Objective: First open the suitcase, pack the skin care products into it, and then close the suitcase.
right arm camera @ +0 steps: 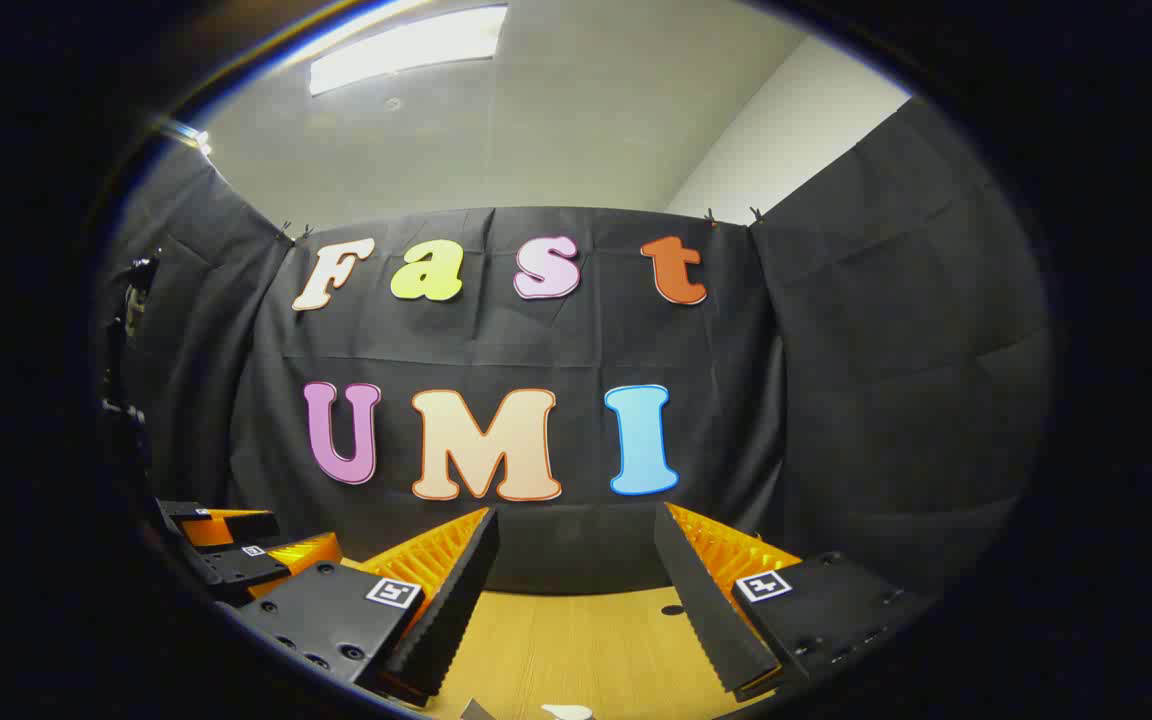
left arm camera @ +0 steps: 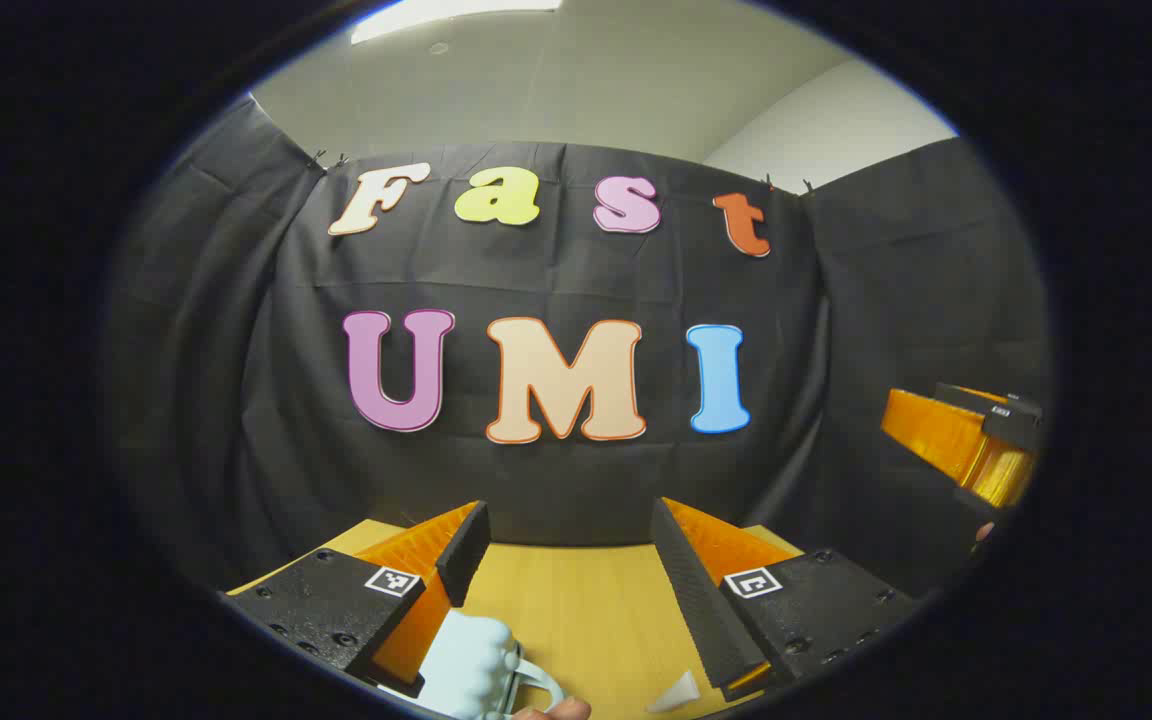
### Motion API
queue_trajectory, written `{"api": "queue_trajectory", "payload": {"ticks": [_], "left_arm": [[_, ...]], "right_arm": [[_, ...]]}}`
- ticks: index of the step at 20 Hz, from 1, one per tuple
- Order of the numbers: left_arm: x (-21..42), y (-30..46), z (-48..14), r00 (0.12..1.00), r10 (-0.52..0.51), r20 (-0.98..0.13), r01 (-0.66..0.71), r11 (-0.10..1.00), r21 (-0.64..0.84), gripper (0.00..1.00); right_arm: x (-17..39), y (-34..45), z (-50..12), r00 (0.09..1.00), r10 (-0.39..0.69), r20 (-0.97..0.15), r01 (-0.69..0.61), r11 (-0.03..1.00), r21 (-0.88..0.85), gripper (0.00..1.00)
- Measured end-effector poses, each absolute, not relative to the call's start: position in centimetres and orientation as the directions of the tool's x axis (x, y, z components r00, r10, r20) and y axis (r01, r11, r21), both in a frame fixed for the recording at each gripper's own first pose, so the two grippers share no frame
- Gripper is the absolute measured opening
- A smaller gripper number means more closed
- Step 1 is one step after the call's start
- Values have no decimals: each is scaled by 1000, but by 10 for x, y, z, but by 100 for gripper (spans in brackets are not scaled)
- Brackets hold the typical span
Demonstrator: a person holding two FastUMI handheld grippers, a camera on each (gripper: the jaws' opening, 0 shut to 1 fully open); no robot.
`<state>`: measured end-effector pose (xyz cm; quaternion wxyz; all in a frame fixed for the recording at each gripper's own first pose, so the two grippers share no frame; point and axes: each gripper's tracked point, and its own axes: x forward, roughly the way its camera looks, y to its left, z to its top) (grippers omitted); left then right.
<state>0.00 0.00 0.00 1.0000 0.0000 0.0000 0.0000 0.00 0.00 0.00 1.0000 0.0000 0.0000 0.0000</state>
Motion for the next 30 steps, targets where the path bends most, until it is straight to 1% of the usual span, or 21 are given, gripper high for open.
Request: {"api": "queue_trajectory", "payload": {"ticks": [4, 5, 6, 8, 9, 12, 15, 17, 21, 27, 28, 30], "left_arm": [[-2, 17, -2, 999, 46, -4, -46, 999, -1, 94], [-4, 22, -1, 998, 57, -1, -57, 998, -2, 92], [-4, 24, -1, 998, 62, 2, -62, 998, -4, 94], [-2, 26, -8, 998, 65, -7, -65, 998, -4, 94], [0, 24, -16, 998, 55, -27, -55, 998, -1, 94], [0, 17, -66, 987, 18, -157, -19, 1000, -9, 95], [-3, 10, -112, 955, -14, -297, -4, 998, -60, 95], [-6, 7, -139, 929, -25, -370, -6, 997, -82, 95], [-10, 4, -176, 893, -31, -448, 7, 998, -56, 95], [-20, -4, -232, 807, -43, -590, -7, 997, -81, 96], [-21, -4, -239, 794, -40, -607, -12, 997, -81, 96], [-24, -6, -253, 767, -40, -641, -23, 996, -89, 96]], "right_arm": [[0, 4, -8, 1000, 12, -13, -12, 1000, 14, 98], [0, 5, -10, 1000, 14, -16, -14, 1000, 19, 98], [0, 6, -11, 1000, 17, -19, -16, 1000, 22, 98], [0, 8, -18, 999, 20, -31, -19, 1000, 21, 96], [0, 7, -20, 999, 21, -39, -20, 1000, 22, 98], [-2, 5, -28, 998, 18, -64, -17, 1000, 17, 98], [-6, -3, -34, 997, -1, -81, 1, 1000, -1, 98], [-10, -9, -38, 995, -14, -97, 13, 1000, -11, 98], [-16, -19, -48, 991, -39, -129, 35, 999, -30, 98], [-24, -25, -65, 983, -46, -178, 39, 998, -43, 98], [-26, -26, -66, 982, -47, -183, 39, 998, -50, 96], [-27, -28, -69, 980, -49, -195, 37, 997, -63, 98]]}}
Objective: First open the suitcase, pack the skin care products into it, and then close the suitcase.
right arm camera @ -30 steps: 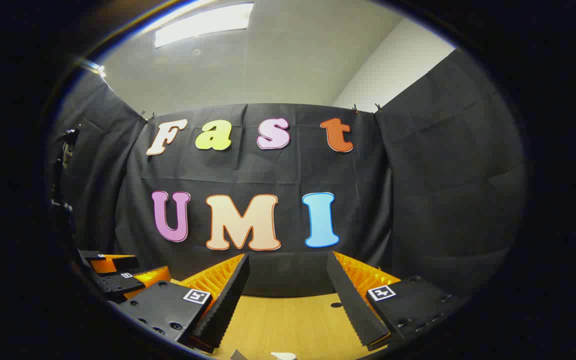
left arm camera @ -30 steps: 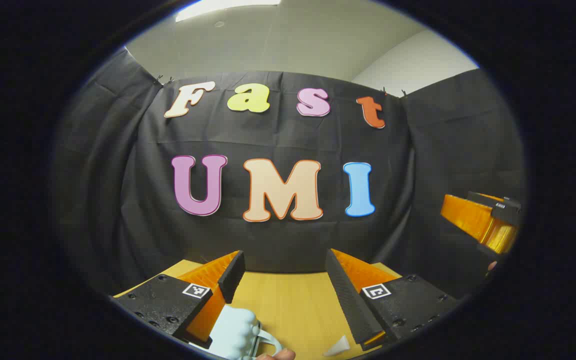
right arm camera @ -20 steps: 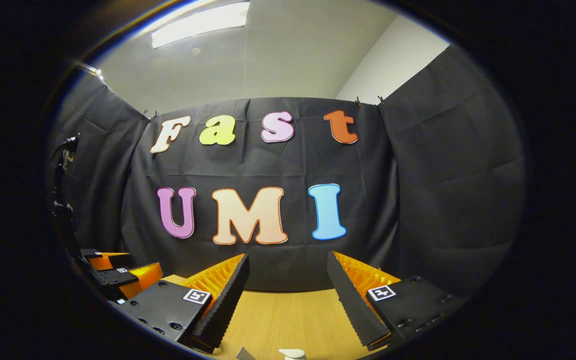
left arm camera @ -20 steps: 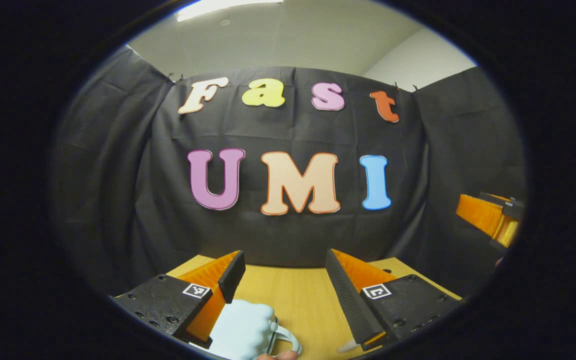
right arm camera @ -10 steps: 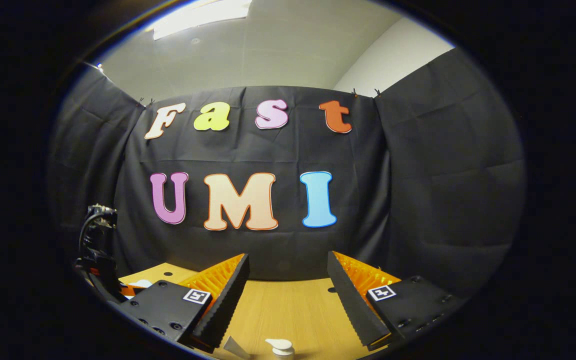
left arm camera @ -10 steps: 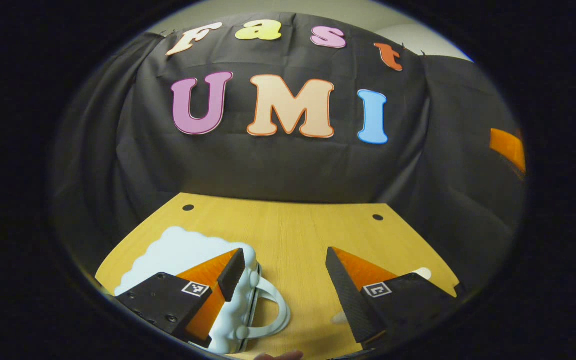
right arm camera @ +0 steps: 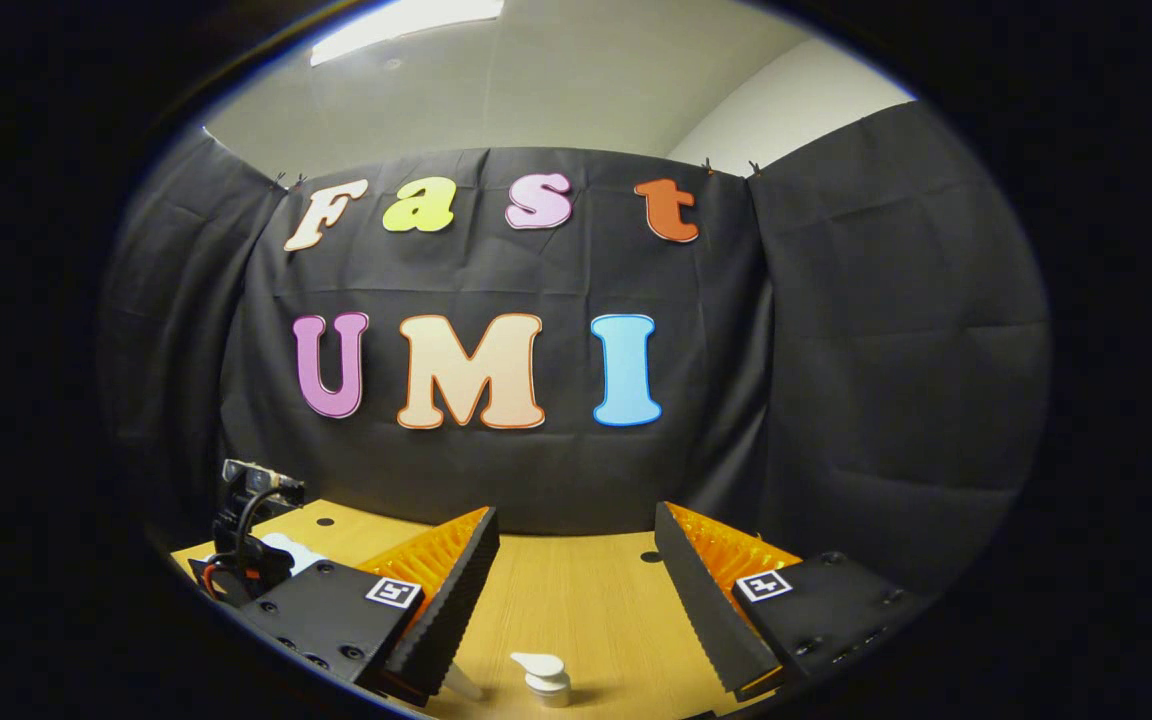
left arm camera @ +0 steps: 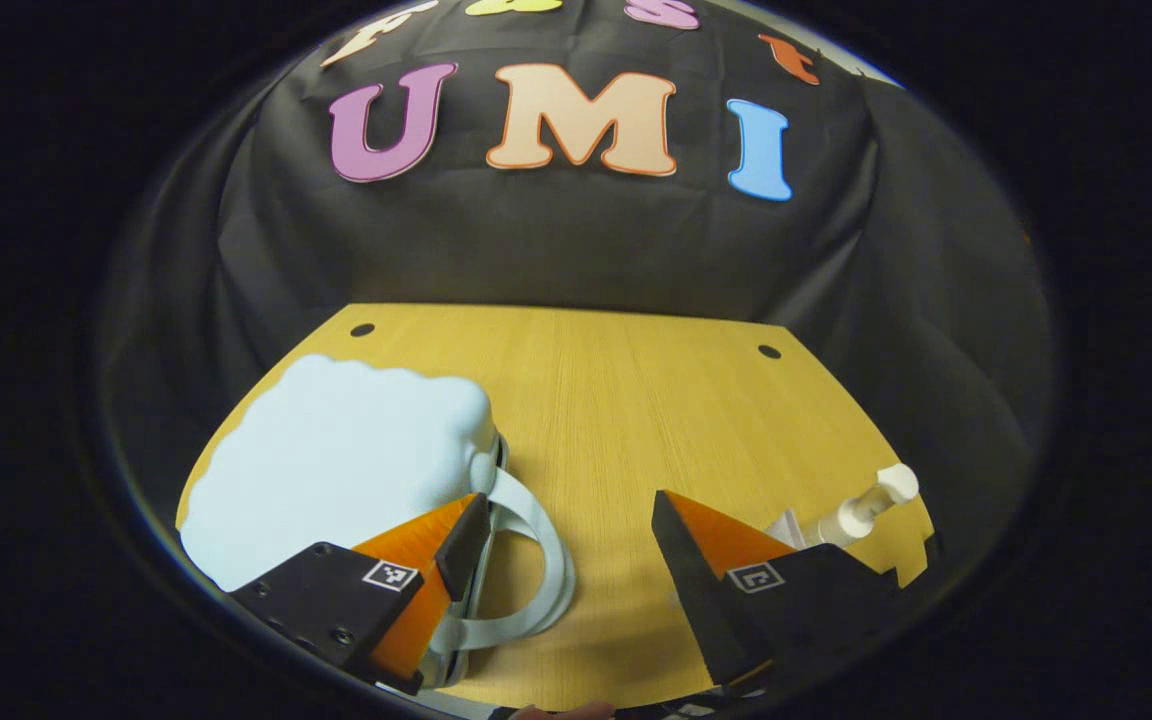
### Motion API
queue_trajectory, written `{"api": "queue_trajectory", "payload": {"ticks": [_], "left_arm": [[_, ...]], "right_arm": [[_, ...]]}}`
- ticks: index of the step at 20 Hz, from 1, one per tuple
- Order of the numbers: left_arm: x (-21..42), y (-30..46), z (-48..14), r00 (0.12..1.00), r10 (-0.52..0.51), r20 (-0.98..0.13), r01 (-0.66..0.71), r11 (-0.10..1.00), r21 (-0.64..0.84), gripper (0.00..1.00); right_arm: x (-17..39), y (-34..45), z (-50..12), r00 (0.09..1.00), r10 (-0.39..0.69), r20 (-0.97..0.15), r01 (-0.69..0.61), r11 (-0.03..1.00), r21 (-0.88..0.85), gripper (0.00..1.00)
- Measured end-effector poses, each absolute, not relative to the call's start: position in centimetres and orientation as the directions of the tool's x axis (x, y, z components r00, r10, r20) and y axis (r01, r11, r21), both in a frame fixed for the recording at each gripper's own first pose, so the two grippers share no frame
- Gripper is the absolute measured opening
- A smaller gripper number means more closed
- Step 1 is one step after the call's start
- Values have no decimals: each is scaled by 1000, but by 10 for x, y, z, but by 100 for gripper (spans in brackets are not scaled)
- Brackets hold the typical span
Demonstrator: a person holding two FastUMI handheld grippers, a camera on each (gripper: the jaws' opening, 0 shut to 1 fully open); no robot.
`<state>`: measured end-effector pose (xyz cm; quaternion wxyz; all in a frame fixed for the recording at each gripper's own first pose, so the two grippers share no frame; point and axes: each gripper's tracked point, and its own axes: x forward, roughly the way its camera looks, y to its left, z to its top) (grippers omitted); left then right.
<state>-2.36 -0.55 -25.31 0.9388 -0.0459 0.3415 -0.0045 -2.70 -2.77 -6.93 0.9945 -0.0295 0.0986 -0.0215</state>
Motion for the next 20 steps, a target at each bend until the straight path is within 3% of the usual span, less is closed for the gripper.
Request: {"api": "queue_trajectory", "payload": {"ticks": [11, 14, 15, 16, 17, 18, 19, 20], "left_arm": [[-27, -7, -322, 629, -5, -778, -92, 993, -80, 93], [-21, -13, -329, 609, -48, -792, -97, 986, -134, 90], [-21, -14, -333, 600, -62, -798, -103, 983, -153, 84], [-22, -10, -335, 591, -53, -805, -117, 982, -151, 68], [-22, -7, -336, 589, -46, -807, -127, 981, -148, 62], [-21, -3, -337, 587, -39, -808, -131, 981, -143, 42], [-21, 1, -339, 584, -35, -811, -130, 982, -136, 36], [-21, 6, -340, 579, -24, -815, -129, 984, -121, 23]], "right_arm": [[-24, -42, -82, 972, -58, -227, 36, 994, -100, 98], [-23, -42, -82, 973, -50, -225, 26, 994, -109, 99], [-22, -42, -83, 973, -49, -224, 24, 993, -112, 99], [-21, -43, -83, 974, -48, -223, 22, 993, -114, 99], [-20, -43, -84, 974, -46, -223, 21, 993, -114, 99], [-19, -44, -85, 974, -44, -222, 20, 993, -114, 98], [-19, -46, -86, 974, -43, -222, 18, 993, -113, 98], [-19, -46, -87, 974, -41, -223, 16, 994, -110, 98]]}}
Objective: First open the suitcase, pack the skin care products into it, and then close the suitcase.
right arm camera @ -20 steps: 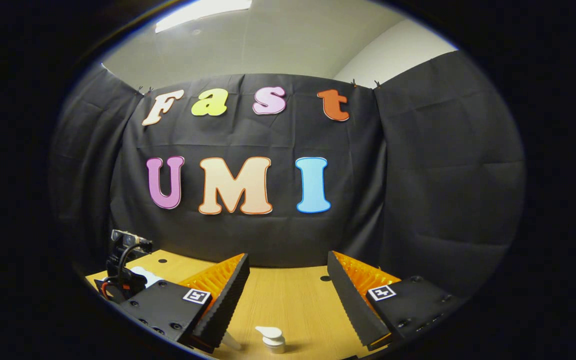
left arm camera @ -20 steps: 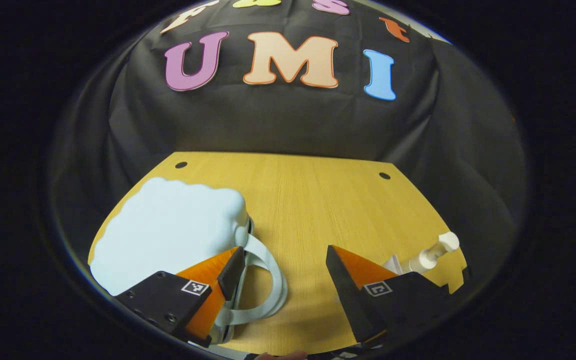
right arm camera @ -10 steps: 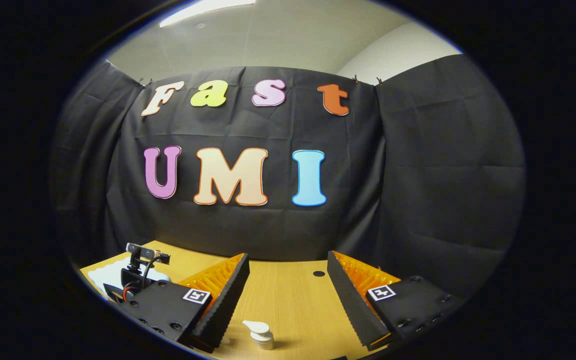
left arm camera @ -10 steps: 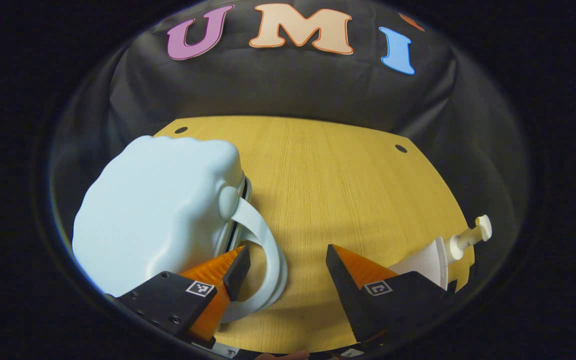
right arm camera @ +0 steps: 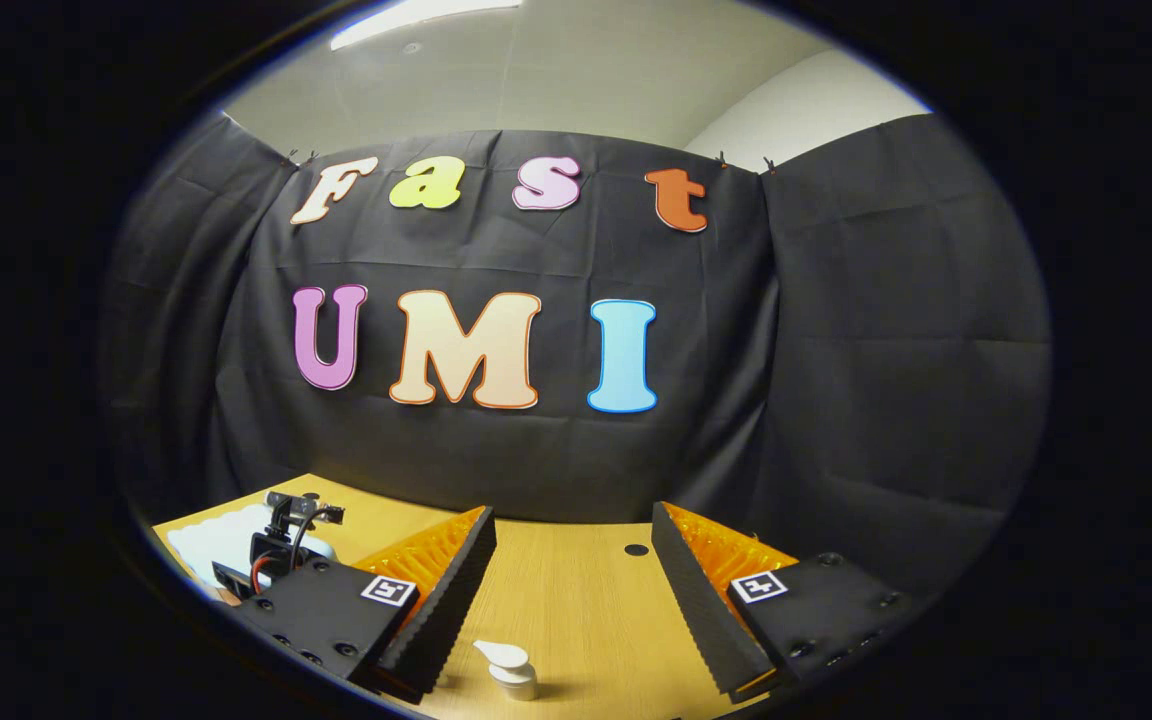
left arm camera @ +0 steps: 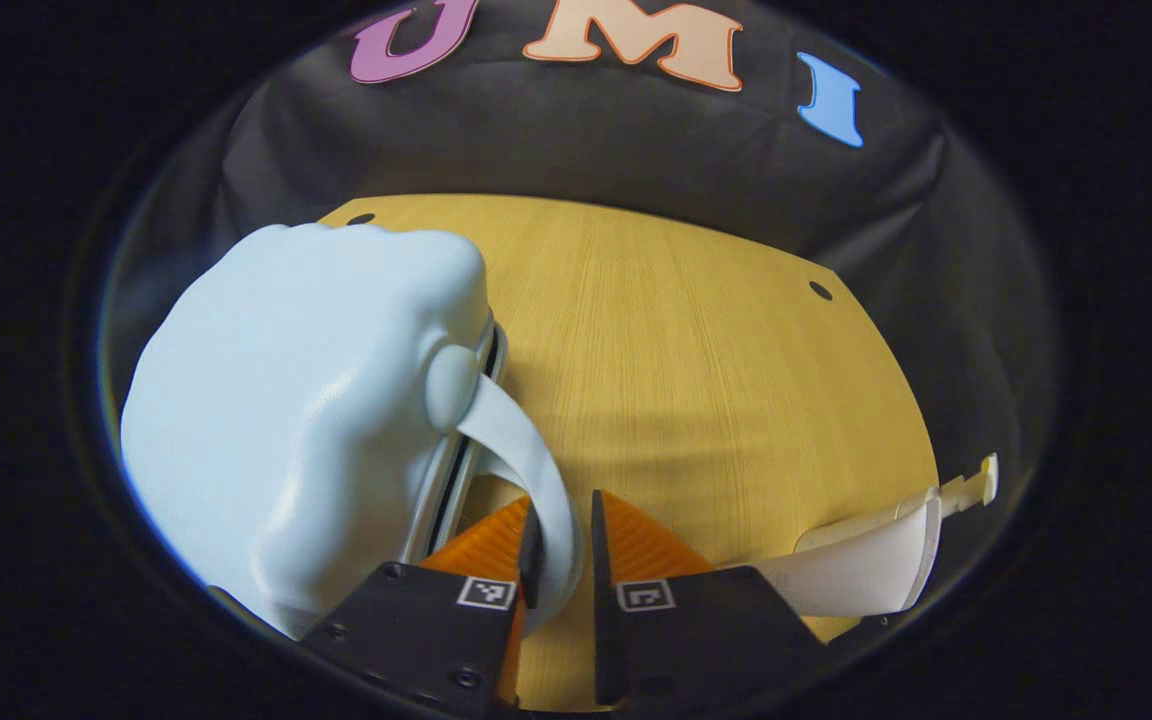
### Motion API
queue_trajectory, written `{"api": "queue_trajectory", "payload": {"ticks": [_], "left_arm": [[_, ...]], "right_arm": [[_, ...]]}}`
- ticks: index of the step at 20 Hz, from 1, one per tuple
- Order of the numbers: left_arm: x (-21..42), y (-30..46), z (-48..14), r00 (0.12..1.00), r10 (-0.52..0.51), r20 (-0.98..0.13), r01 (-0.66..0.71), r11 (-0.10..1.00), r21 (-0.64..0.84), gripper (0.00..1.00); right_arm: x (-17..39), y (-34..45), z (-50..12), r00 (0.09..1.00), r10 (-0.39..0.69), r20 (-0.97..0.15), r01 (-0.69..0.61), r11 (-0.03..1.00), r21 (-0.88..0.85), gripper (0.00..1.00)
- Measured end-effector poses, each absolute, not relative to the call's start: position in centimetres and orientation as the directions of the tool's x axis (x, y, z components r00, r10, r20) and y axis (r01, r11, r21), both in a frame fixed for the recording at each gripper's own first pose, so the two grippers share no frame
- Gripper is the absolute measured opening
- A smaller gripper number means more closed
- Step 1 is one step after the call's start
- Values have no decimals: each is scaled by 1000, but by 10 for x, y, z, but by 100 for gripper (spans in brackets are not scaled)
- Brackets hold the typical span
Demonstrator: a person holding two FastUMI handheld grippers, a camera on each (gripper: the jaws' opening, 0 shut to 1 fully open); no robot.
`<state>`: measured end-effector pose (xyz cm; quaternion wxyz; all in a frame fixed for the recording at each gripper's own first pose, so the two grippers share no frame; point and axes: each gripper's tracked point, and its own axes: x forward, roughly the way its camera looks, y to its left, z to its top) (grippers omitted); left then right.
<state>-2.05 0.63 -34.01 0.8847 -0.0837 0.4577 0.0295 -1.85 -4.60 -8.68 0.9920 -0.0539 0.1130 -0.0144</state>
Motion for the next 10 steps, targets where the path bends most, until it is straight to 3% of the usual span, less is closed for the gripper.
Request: {"api": "queue_trajectory", "payload": {"ticks": [2, 7, 10], "left_arm": [[-22, 5, -341, 561, -25, -827, -112, 988, -106, 9], [-17, 2, -326, 607, 73, -791, -49, 997, 55, 0], [-18, -1, -308, 600, 59, -798, -75, 997, 17, 0]], "right_arm": [[-18, -47, -90, 974, -34, -225, 12, 995, -100, 98], [-15, -45, -100, 974, 21, -228, -33, 998, -50, 98], [-15, -35, -104, 971, 87, -224, -89, 996, 1, 98]]}}
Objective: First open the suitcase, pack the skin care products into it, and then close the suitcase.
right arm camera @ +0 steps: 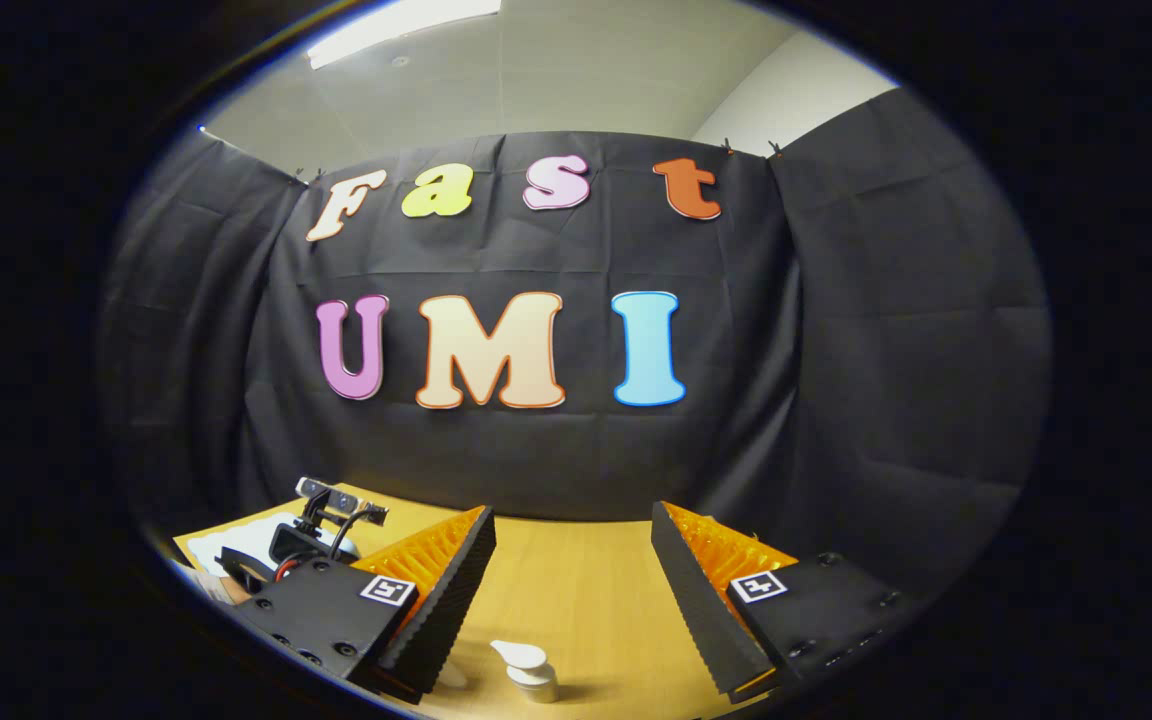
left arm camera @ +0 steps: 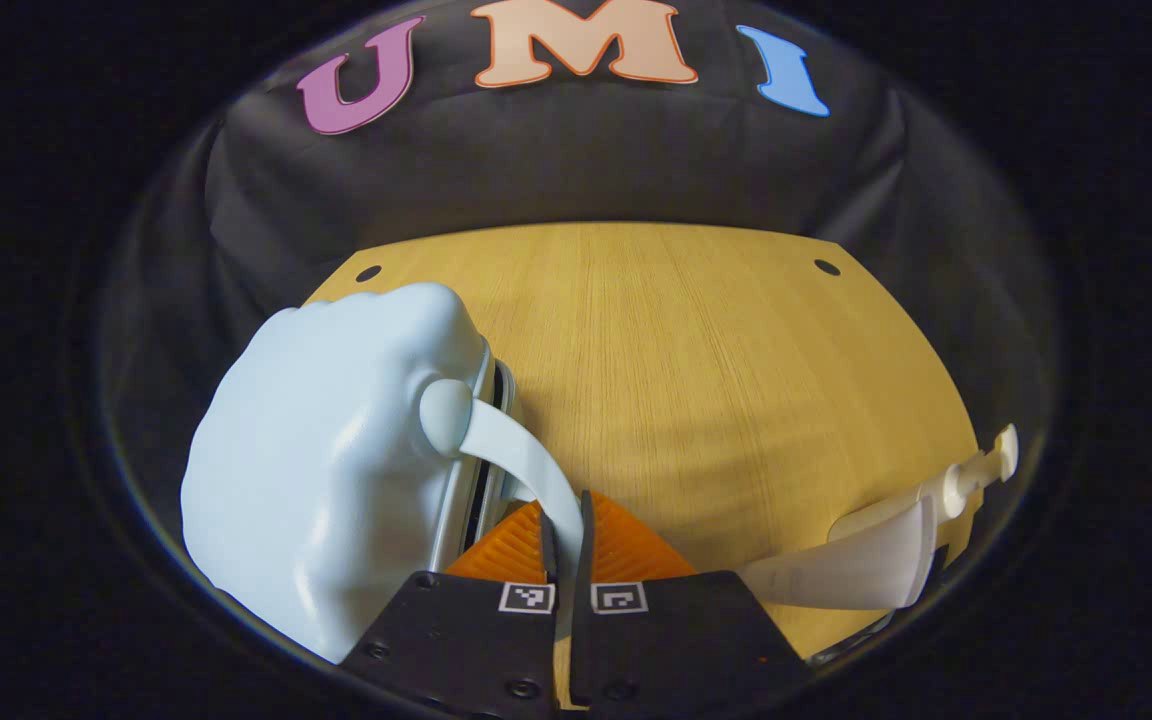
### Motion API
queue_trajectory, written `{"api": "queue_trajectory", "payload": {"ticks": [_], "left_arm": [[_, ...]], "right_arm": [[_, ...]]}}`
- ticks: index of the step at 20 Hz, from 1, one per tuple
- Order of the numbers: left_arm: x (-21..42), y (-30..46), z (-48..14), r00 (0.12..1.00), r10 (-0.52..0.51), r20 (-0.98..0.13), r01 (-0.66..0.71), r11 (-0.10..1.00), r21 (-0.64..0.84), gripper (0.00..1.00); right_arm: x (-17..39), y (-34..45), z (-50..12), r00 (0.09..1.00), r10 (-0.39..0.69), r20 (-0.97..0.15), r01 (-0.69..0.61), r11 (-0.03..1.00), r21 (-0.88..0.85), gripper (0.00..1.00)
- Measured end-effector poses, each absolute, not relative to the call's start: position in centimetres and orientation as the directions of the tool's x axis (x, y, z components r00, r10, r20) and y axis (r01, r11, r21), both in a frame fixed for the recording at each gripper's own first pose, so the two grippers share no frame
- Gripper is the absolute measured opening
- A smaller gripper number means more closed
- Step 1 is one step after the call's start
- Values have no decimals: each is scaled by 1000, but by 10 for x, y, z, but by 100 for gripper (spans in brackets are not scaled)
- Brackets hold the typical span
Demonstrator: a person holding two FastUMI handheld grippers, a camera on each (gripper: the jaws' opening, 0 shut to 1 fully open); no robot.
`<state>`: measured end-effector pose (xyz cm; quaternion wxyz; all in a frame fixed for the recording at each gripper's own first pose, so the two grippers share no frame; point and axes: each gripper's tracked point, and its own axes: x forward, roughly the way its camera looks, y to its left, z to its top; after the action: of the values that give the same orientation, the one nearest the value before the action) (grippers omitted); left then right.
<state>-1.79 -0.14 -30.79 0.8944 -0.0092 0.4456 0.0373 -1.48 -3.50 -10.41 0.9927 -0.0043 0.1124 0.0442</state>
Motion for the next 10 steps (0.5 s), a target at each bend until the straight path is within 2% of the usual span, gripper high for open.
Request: {"api": "queue_trajectory", "payload": {"ticks": [2, 5, 10], "left_arm": [[-14, 2, -287, 629, 42, -776, -75, 997, -8, 0], [-12, 3, -259, 663, 6, -748, -5, 1000, 4, 0], [-15, 18, -214, 689, -104, -717, 39, 994, -106, 0]], "right_arm": [[-10, -33, -109, 970, 94, -225, -95, 995, 7, 98], [-5, -22, -104, 978, 63, -200, -61, 998, 16, 98], [-2, 17, -96, 986, 24, -165, -20, 999, 26, 98]]}}
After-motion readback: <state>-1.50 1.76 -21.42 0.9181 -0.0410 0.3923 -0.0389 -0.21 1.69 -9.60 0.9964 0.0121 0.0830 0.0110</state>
